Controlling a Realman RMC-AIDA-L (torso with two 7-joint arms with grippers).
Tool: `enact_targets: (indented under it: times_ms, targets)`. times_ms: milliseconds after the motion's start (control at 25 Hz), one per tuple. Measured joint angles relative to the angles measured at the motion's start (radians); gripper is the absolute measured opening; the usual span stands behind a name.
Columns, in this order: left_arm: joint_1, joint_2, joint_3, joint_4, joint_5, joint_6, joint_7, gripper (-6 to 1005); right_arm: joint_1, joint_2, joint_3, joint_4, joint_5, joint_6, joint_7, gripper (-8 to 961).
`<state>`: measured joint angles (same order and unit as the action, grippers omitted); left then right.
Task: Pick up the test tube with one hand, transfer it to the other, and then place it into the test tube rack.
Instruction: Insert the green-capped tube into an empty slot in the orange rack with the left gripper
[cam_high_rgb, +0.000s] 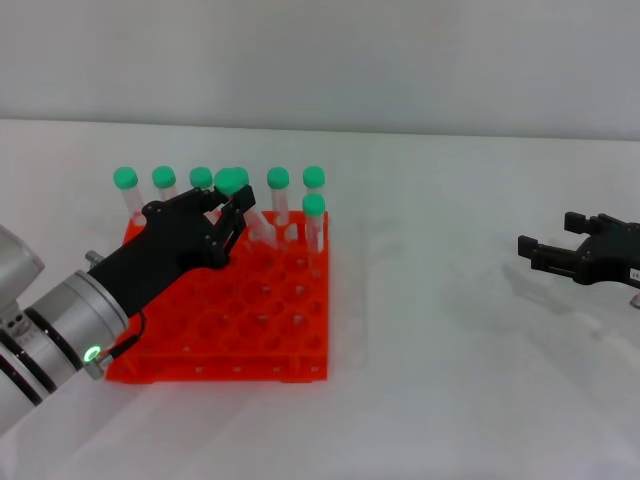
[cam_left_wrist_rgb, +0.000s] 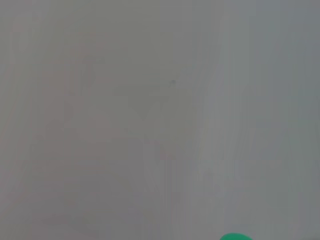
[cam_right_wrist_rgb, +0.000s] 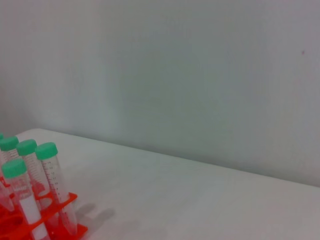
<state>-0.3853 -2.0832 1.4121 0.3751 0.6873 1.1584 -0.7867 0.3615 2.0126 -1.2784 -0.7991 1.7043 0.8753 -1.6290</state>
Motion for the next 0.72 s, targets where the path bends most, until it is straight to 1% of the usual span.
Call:
enact_targets:
  times_ms: [400,720]
  targets:
    - [-0.026,0.0,0.006,-0.005,0.001,-0.054,-0.016,253,0.001,0.0,0.0,0.002,0.002,-0.006,0.0,874]
    - [-0.08,0.002,0.008,-0.059,0.01,-0.077,-0.029,258,0.005,0.0,0.002,0.009,0.003,-0.009,0.0,874]
